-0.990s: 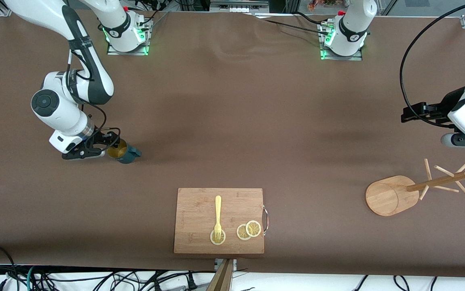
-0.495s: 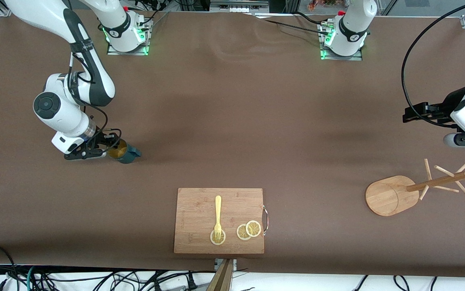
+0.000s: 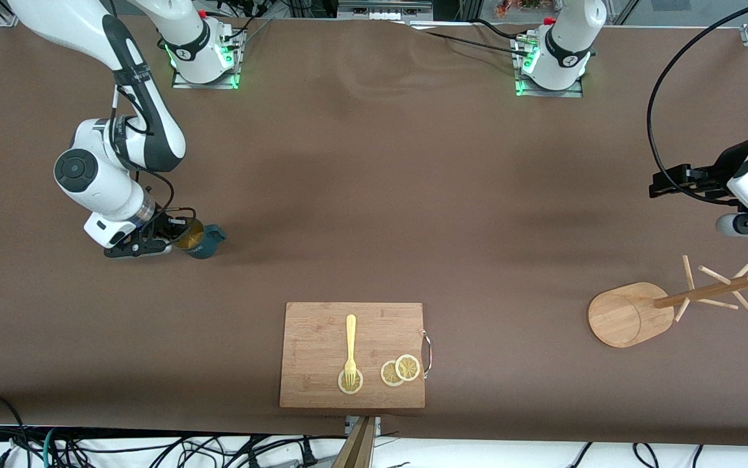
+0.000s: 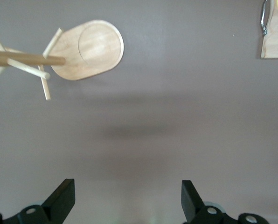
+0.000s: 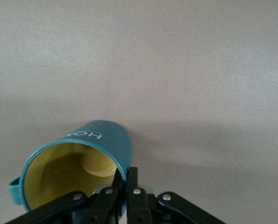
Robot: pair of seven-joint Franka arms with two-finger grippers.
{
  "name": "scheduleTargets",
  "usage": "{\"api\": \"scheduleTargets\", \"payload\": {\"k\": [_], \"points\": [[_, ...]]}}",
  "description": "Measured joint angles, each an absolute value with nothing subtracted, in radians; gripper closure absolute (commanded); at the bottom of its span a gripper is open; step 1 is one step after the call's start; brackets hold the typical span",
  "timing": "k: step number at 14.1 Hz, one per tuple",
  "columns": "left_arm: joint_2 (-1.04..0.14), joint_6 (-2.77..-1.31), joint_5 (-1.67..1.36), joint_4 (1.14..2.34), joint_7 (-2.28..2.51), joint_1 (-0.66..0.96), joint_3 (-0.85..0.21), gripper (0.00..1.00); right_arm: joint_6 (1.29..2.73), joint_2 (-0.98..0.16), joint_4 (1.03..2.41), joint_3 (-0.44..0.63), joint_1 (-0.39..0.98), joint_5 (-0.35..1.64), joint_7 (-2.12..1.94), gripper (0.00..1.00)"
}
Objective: Pass cup and hang on rack
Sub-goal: 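Close the right gripper on the teal mug's rim, then carry the mug toward the table middle with the right gripper while the left gripper approaches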
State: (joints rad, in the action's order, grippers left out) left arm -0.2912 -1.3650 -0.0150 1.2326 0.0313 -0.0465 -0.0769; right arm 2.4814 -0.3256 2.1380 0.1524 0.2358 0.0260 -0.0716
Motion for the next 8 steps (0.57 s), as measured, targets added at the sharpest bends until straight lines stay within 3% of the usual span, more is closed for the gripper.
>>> {"api": "scheduleTargets", "payload": {"k": [2,6,8], "points": [[-0.291,-1.365,-0.015,1.206,0.031,-0.047,-0.077,0.00,2.463,-0.327,2.127,0.147,0.236,0.028,-0.072,1.00],[-0.295,-1.364,-0.015,1.201,0.031,-0.046,-0.077,0.00,2.242,-0.329,1.981,0.083,0.255,0.115,-0.009,1.00],[-0.302,-1.364,-0.015,1.201,0.031,-0.046,-0.077,0.00,2.210,-0.330,1.927,0.072,0.308,0.117,0.085,1.00]]}}
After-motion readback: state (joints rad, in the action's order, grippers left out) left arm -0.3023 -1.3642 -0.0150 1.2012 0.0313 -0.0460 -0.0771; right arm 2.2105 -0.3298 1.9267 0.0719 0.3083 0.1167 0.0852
